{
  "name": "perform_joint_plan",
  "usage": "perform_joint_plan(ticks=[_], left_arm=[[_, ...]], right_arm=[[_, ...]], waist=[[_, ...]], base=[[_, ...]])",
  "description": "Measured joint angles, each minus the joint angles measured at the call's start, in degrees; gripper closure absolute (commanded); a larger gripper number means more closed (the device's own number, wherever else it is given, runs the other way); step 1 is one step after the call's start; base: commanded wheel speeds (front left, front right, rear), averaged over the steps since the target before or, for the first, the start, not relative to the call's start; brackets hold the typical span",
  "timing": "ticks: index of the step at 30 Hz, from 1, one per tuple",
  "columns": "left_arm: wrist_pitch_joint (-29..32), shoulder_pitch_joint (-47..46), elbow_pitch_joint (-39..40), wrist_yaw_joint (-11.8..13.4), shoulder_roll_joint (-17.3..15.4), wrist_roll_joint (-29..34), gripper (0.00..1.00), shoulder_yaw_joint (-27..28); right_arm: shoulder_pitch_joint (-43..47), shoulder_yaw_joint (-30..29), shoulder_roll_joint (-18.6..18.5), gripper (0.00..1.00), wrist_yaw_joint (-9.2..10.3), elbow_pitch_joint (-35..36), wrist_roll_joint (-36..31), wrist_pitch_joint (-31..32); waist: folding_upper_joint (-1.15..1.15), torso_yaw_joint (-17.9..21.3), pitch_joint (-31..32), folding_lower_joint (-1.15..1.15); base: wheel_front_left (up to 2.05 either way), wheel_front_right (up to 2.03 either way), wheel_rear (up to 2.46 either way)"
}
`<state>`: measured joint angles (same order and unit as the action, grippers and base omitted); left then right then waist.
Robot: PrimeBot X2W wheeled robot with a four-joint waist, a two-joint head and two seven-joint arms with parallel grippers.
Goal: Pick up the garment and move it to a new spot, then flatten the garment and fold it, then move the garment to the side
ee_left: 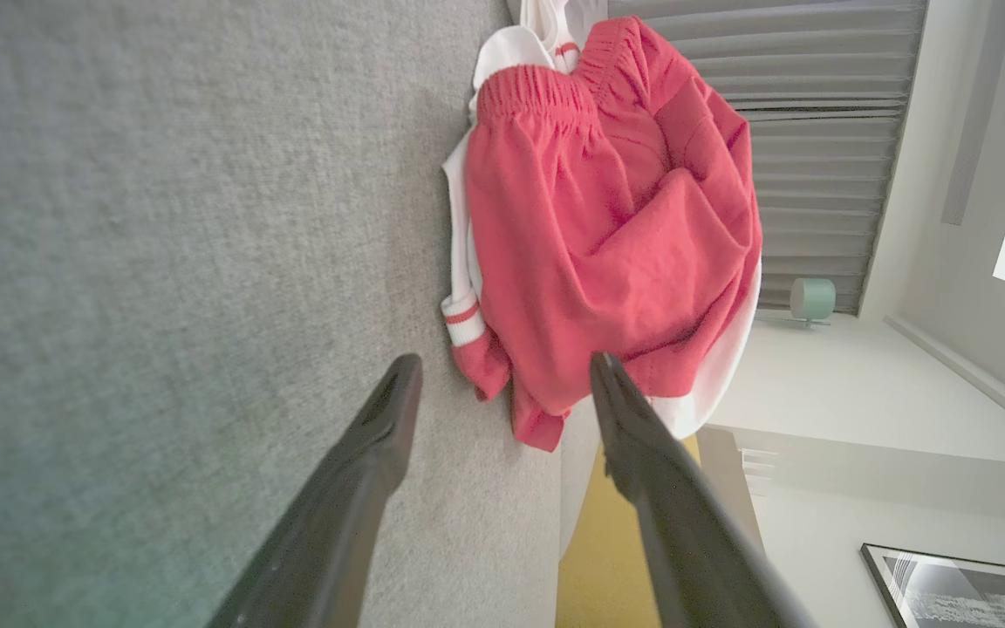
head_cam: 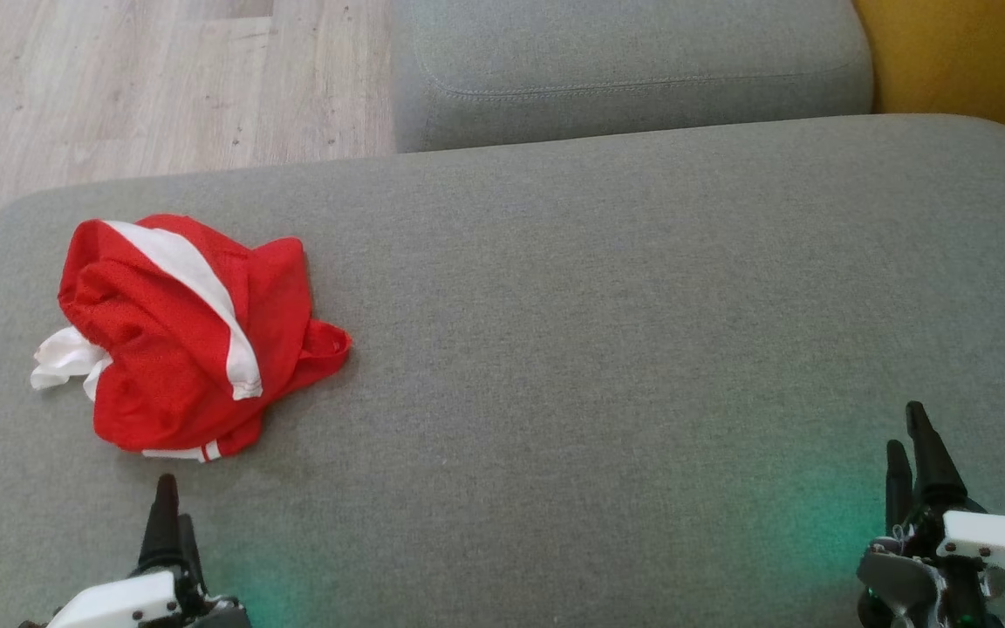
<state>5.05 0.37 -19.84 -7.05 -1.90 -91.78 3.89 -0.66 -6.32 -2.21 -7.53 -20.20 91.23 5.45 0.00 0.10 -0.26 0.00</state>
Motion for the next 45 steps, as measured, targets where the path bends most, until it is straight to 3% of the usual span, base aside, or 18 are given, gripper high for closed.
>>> perform_joint_plan(ticks=[12,20,31,45], left_arm=[[-2.0,0.0,1.3,0.0,0.0,2.3,0.00,0.3],[-3.2,0.0,2.1,0.0,0.0,5.8,0.00,1.7],[-5.3,-0.2,6.6,1.1,0.0,16.4,0.00,2.7],[-7.2,-0.2,11.9,3.0,0.0,30.9,0.00,-2.4]], right_arm=[[0.0,0.7,0.0,0.00,0.00,1.3,-4.6,-2.2],[-0.1,0.7,0.0,0.00,0.00,2.2,-11.3,-3.5],[-1.3,1.3,0.0,0.00,0.00,6.2,-27.7,-5.6],[-1.3,3.7,0.0,0.00,0.00,9.0,-41.9,-7.6]], waist=[[0.00,0.0,0.0,0.00],[0.00,0.0,0.0,0.00],[0.00,0.3,-0.2,0.00],[0.00,0.5,-0.5,0.00]], base=[[0.00,0.00,0.00],[0.00,0.00,0.00],[0.00,0.00,0.00],[0.00,0.00,0.00]])
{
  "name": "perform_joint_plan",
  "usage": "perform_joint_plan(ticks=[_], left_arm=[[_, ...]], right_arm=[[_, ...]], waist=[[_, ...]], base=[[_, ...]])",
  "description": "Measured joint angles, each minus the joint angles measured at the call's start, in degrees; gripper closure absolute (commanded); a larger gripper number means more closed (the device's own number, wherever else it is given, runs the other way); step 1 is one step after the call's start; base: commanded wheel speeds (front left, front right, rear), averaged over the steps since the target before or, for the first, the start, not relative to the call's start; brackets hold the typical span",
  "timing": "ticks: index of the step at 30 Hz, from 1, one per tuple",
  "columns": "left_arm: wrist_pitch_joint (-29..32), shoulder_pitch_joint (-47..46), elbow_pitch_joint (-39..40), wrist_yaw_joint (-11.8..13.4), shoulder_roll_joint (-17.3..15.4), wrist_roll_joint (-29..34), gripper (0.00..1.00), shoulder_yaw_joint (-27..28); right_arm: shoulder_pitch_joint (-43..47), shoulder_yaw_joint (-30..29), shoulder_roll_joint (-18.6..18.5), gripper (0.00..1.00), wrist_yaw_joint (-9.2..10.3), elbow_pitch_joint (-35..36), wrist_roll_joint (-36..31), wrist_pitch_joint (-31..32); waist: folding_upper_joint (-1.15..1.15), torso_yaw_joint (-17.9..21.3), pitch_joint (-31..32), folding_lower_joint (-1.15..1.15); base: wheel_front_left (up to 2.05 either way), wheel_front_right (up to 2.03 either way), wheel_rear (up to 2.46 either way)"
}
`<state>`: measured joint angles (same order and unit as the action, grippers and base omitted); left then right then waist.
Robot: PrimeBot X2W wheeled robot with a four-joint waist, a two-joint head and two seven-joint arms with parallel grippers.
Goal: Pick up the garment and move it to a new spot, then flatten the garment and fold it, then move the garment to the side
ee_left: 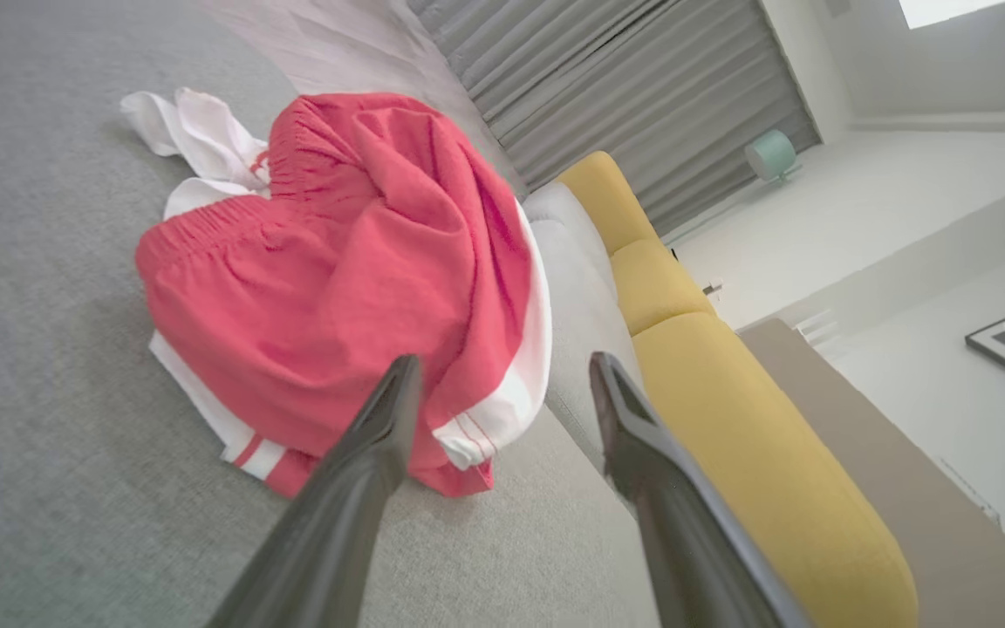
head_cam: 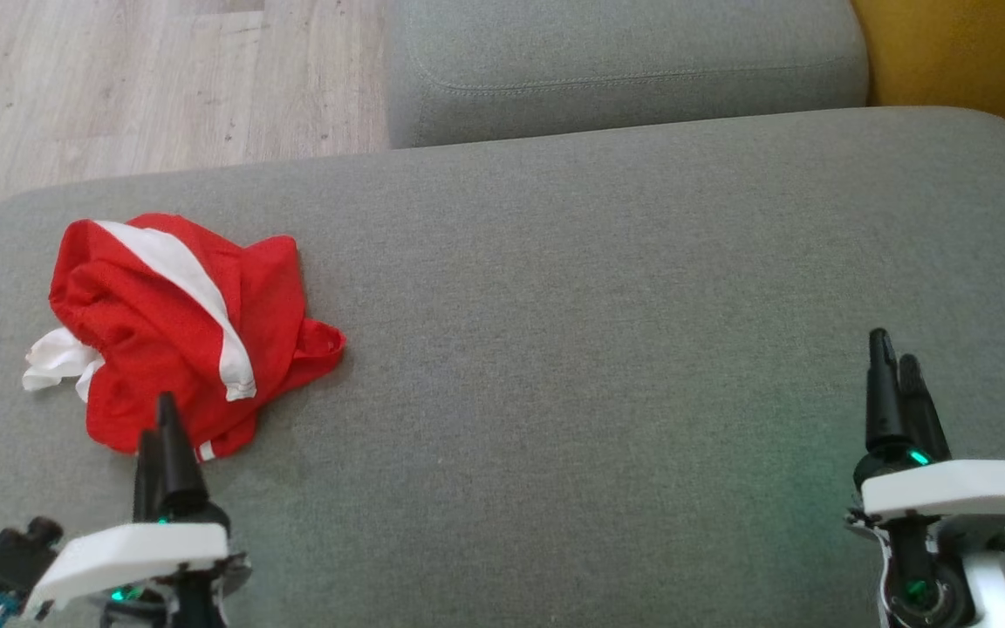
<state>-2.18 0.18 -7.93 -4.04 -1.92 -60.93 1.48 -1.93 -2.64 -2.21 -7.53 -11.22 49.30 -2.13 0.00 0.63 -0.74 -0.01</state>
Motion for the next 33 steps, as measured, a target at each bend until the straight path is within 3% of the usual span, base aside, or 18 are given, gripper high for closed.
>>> perform_joint_plan(ticks=[14,33], left_arm=[[-2.4,0.0,0.6,0.6,-0.2,17.4,0.00,-6.2],[-5.5,-1.3,0.8,7.4,-4.2,33.8,0.00,-14.6]], right_arm=[[0.0,1.7,0.0,0.00,0.00,0.7,-13.1,-2.4],[-0.1,3.2,0.0,0.00,0.00,2.3,-29.2,-5.5]], waist=[[0.00,0.2,0.0,0.00],[0.00,0.5,-0.2,0.00]], base=[[0.00,0.00,0.00],[0.00,0.00,0.00]])
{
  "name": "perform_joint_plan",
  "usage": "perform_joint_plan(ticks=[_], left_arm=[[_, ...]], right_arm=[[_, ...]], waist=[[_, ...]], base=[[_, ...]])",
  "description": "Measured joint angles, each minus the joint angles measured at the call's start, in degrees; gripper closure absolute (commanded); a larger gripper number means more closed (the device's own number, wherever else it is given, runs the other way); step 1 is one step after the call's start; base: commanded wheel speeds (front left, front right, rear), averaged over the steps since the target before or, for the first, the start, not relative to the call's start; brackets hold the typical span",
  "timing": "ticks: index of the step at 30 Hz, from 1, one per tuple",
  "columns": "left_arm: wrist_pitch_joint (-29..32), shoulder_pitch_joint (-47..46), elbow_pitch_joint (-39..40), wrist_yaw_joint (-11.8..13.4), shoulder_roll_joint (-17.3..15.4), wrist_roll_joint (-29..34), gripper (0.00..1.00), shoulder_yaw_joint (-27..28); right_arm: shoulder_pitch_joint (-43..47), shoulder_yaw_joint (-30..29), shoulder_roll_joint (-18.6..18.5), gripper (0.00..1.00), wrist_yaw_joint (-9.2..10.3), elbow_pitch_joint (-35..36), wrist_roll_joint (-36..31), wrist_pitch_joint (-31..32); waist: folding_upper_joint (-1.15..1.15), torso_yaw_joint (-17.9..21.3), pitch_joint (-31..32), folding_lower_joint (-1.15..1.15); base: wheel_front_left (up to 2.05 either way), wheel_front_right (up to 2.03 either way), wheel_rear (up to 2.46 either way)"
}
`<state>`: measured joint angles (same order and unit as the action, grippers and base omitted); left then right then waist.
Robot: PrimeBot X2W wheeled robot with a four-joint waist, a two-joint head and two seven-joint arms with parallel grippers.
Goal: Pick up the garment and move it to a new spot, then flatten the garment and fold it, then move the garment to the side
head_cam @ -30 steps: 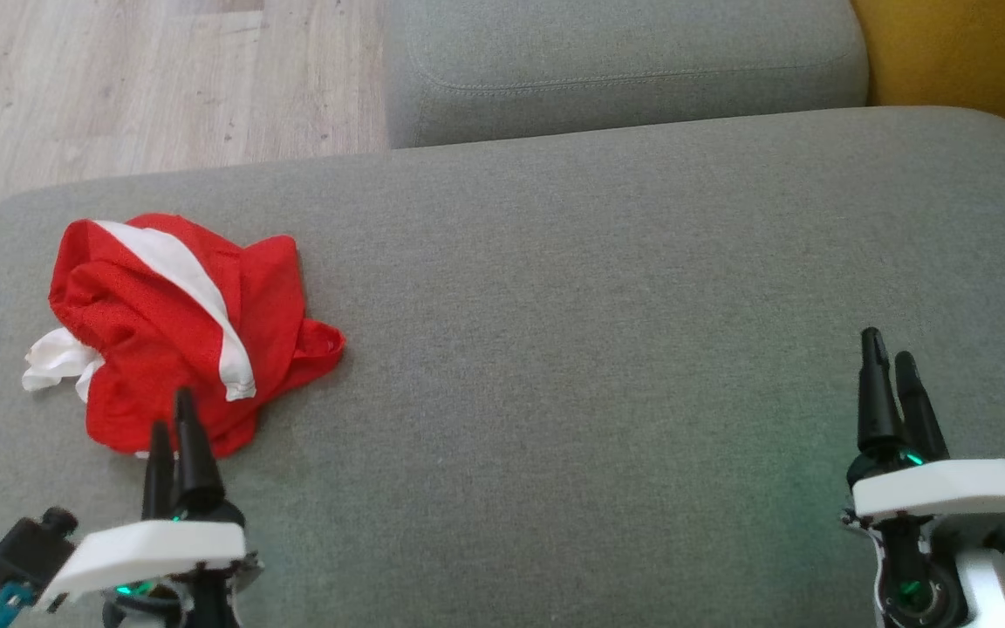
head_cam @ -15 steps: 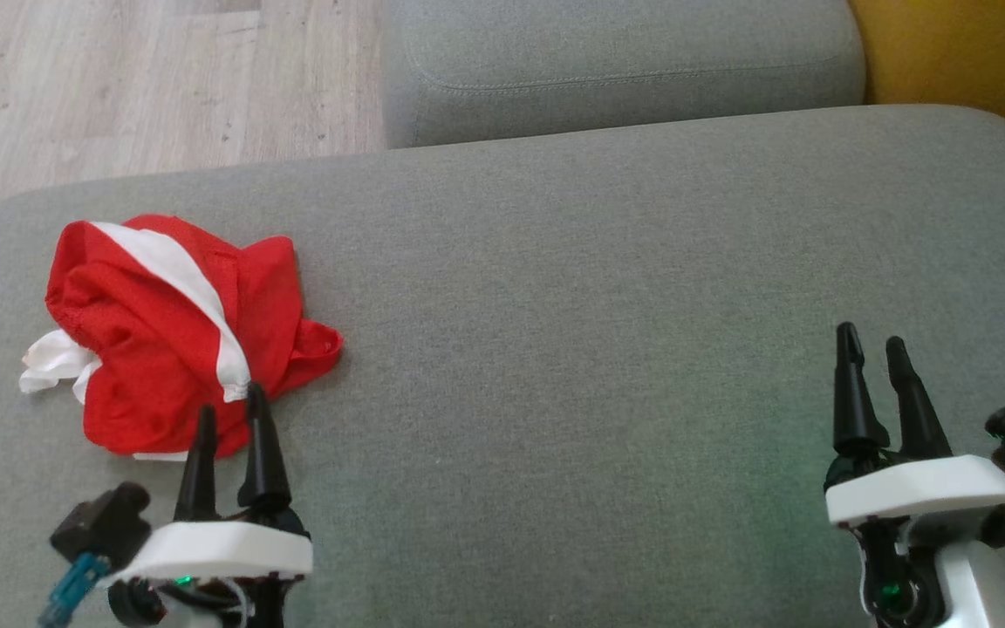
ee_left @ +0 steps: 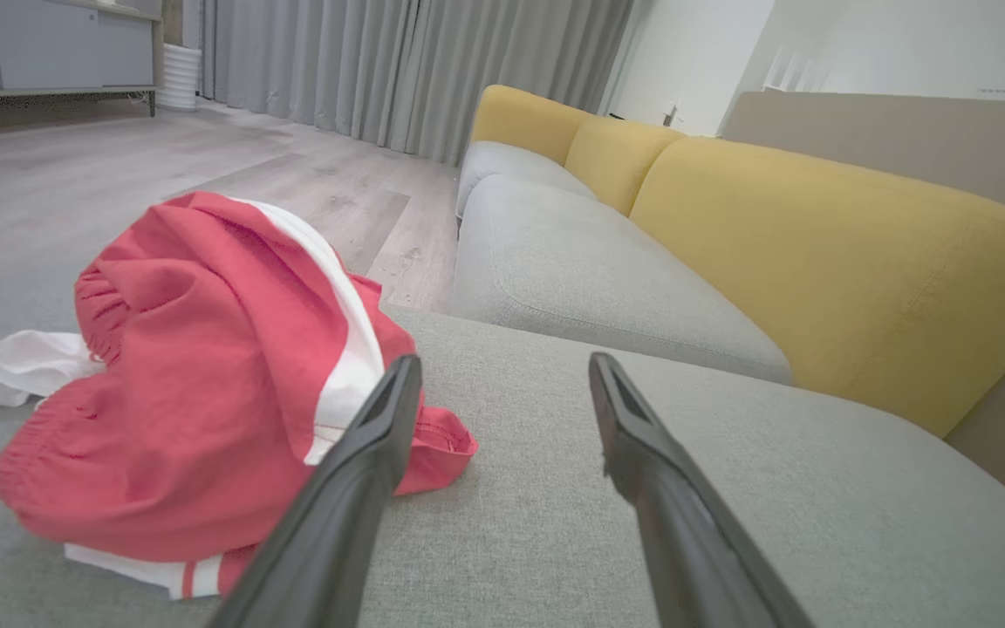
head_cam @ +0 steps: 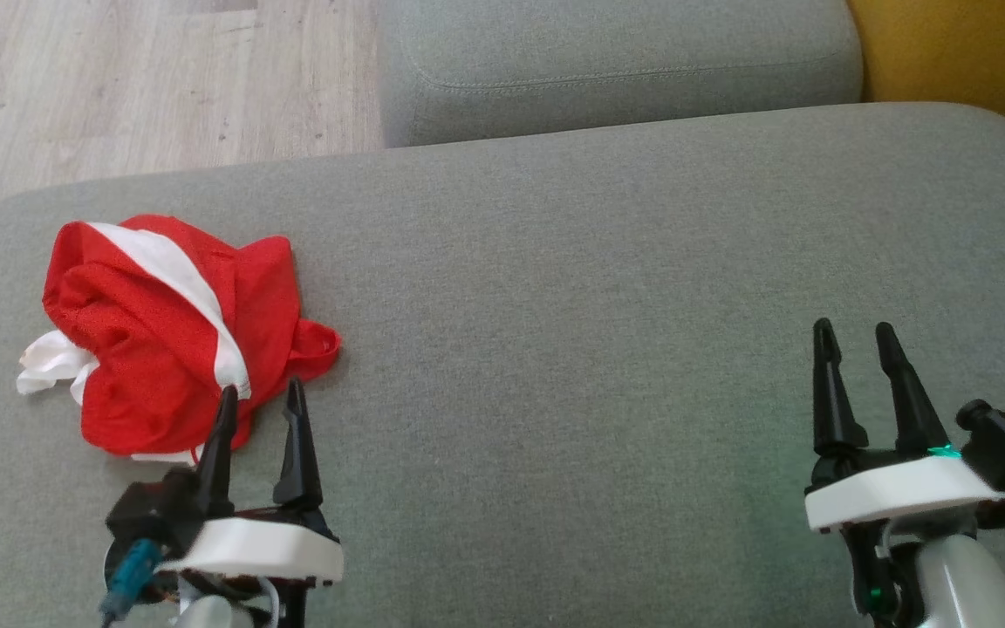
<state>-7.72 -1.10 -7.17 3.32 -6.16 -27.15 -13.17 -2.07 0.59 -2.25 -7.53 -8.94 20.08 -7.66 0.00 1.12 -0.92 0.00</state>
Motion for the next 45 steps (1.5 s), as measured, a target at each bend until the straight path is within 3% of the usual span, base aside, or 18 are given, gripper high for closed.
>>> perform_joint_plan(ticks=[25,30,32,36,45], left_arm=[[-4.0,-3.5,-2.7,9.9,-6.6,20.5,0.00,-12.9],[-4.8,-3.7,-0.9,11.4,-6.4,20.5,0.00,-14.2],[-5.1,-3.7,0.9,11.6,-5.7,18.0,0.00,-13.2],[-5.8,-2.8,3.3,9.9,-3.6,14.0,0.00,-9.5],[-6.8,0.9,-0.1,1.6,0.6,13.5,0.00,-3.4]], right_arm=[[-1.1,2.4,-0.1,0.00,0.00,1.6,-21.2,-4.0],[-1.5,2.6,-0.1,0.00,0.00,2.0,-24.2,-4.7],[-1.5,2.3,-0.1,0.00,0.00,1.6,-21.4,-5.2],[-1.5,2.2,-0.1,0.00,0.00,0.0,-15.2,-5.7],[-1.5,5.8,-0.2,0.00,0.00,-7.1,-4.2,-6.7]], waist=[[0.00,0.6,-0.2,0.00],[0.00,0.5,-0.3,0.00],[0.00,0.4,-0.3,0.00],[0.00,0.3,-0.2,0.00],[0.00,0.4,0.1,0.00]], base=[[0.00,0.00,0.00],[0.00,0.00,0.00],[0.00,0.00,0.00],[0.00,0.00,0.00],[0.00,0.00,0.00]])
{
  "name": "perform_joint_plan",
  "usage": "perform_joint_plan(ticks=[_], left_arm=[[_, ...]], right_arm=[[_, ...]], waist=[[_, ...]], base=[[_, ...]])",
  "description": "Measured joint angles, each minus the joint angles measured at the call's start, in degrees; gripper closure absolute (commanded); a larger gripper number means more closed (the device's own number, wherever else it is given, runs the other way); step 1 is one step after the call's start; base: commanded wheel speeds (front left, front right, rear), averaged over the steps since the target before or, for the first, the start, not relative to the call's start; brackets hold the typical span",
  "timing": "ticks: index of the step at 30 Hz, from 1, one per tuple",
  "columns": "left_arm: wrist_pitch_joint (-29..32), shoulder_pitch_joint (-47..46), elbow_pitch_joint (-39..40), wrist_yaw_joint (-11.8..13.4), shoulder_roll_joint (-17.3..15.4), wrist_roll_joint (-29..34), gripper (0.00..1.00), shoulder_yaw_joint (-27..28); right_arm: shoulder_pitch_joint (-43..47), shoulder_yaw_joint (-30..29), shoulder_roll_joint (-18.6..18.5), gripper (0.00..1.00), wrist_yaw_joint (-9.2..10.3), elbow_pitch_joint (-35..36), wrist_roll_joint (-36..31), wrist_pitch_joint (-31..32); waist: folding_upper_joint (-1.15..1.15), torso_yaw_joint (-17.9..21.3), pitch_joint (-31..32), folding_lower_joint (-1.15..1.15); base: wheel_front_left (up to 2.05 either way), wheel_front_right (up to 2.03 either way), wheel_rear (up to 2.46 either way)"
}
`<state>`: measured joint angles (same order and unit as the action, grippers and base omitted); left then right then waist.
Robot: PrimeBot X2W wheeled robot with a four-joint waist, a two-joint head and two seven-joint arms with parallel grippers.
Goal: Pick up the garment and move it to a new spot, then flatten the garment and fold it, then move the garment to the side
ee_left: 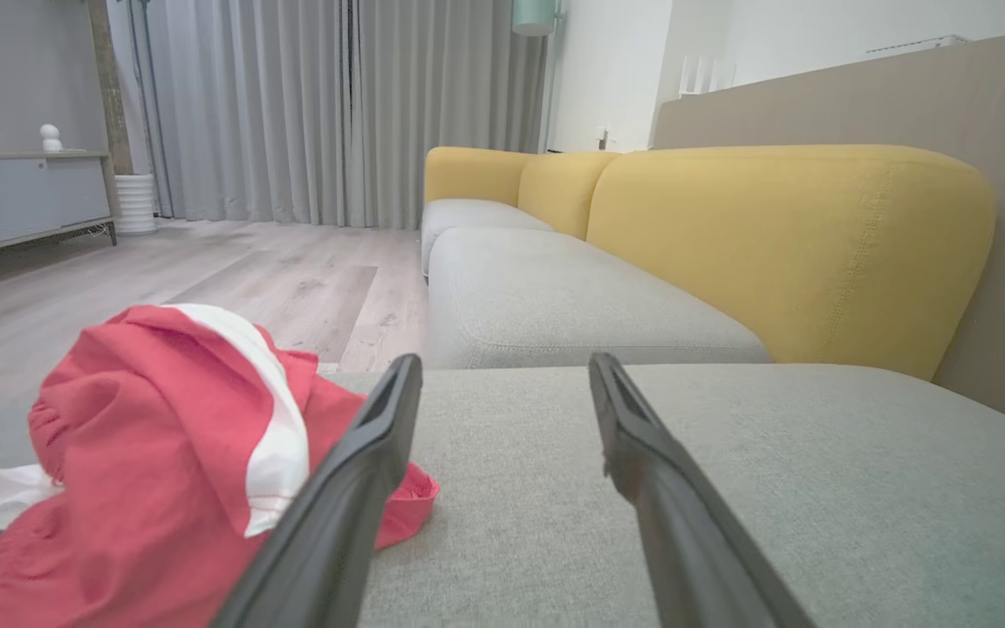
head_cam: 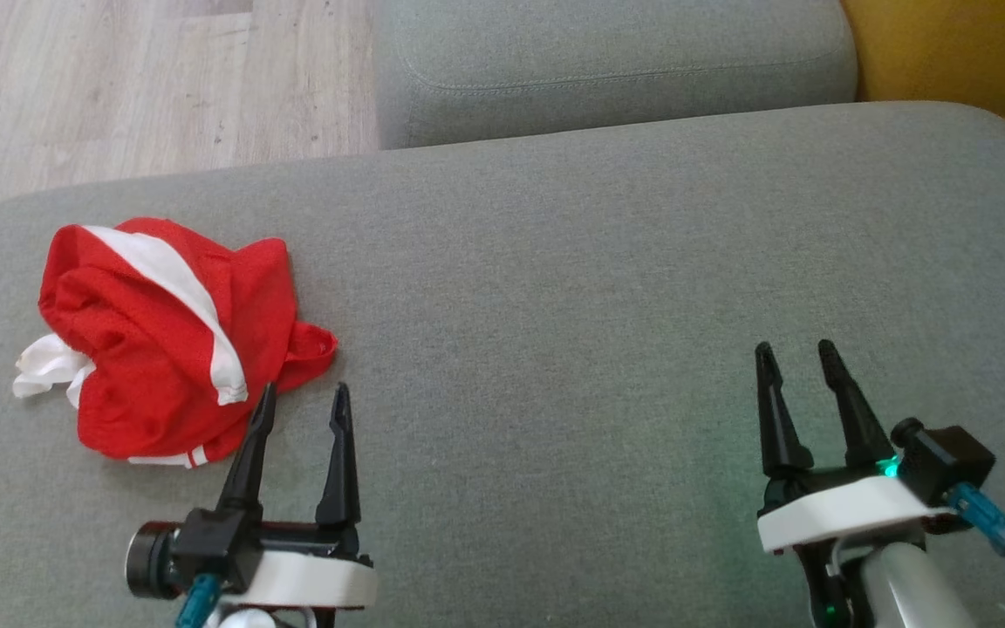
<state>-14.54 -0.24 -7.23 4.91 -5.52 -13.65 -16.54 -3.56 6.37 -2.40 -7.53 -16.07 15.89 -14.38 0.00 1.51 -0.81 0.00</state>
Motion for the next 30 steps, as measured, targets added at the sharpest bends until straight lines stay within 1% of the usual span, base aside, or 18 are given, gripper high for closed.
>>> perform_joint_plan(ticks=[4,5,9,12,19,24,29,30], left_arm=[[0.0,0.1,-1.4,-2.0,0.9,0.0,0.00,1.9],[0.0,0.1,-1.6,-2.0,1.1,0.0,0.00,2.2],[0.0,0.1,-2.0,-3.5,1.8,0.3,0.00,3.7],[0.0,0.1,-2.1,-3.9,2.1,0.7,0.00,4.1],[0.0,0.1,-2.6,-4.3,2.5,1.1,0.00,5.6],[0.0,0.4,-2.9,-4.3,2.5,1.2,0.00,6.4],[0.0,0.9,-3.1,-3.4,2.5,1.2,0.00,7.1],[0.0,0.9,-3.1,-3.4,2.5,1.2,0.00,7.1]], right_arm=[[0.0,0.3,0.0,0.00,0.00,-0.8,0.3,0.0],[0.0,0.3,0.0,0.00,0.00,-0.8,0.3,0.0],[0.0,0.4,0.0,0.00,0.00,-1.1,0.3,0.0],[-0.1,0.4,0.0,0.00,0.00,-1.2,0.3,0.0],[0.0,1.7,0.0,0.00,0.00,-1.6,0.2,0.0],[0.0,3.4,0.0,0.00,0.00,-2.1,0.2,0.0],[0.3,4.7,-0.1,0.00,0.00,-2.2,0.3,0.0],[0.3,4.7,-0.1,0.00,0.00,-2.2,0.3,0.0]], waist=[[0.00,0.1,0.0,0.00],[0.00,0.2,-0.1,0.00],[0.00,0.3,0.0,0.00],[0.00,0.2,0.1,0.00],[0.00,-1.2,0.4,0.00],[0.00,-3.4,1.0,0.00],[0.00,-6.5,1.8,0.00],[0.00,-6.5,1.8,0.00]], base=[[0.00,0.00,0.00],[0.00,0.00,0.00],[0.00,0.00,0.00],[0.00,0.00,0.00],[0.00,0.00,0.00],[0.00,0.00,0.00],[0.00,0.00,0.00],[0.00,0.00,0.00]])
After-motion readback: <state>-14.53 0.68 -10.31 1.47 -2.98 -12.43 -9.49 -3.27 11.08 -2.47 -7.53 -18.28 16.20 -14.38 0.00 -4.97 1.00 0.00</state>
